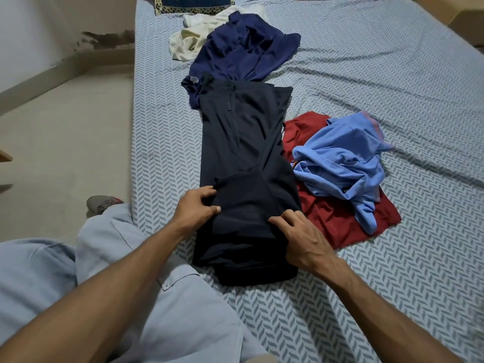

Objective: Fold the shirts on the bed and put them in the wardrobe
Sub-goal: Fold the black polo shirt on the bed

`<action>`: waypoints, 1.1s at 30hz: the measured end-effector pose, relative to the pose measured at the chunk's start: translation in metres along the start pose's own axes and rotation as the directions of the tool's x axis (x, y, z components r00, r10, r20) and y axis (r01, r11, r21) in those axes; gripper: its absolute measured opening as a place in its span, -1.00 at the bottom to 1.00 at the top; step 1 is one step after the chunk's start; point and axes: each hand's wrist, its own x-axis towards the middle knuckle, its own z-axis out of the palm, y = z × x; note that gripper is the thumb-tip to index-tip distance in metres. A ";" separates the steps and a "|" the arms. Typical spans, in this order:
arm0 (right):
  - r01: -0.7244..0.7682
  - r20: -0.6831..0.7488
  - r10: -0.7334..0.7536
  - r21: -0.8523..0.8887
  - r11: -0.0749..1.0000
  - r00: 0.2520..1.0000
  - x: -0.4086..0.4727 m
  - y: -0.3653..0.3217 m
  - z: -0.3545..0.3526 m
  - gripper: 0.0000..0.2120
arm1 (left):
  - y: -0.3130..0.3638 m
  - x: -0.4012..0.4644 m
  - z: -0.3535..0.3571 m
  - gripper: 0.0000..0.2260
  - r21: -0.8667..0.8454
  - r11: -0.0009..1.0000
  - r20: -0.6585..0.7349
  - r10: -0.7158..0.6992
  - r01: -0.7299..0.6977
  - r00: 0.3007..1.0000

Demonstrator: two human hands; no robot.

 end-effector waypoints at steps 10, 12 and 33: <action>-0.208 -0.098 0.252 0.327 0.922 0.963 0.075 0.012 -0.042 -0.73 | 0.077 0.056 0.020 -0.69 0.363 0.868 0.089 0.330 -0.340 0.940; -0.307 -0.113 0.377 0.391 0.868 0.919 0.126 0.025 -0.052 -0.82 | 0.086 0.077 0.028 -0.64 0.277 0.905 0.157 0.288 -0.322 0.945; -0.560 -0.110 0.897 0.747 0.358 0.428 0.418 0.154 -0.068 -0.74 | 0.075 0.156 0.029 -0.74 -0.202 0.973 0.522 0.011 0.110 0.853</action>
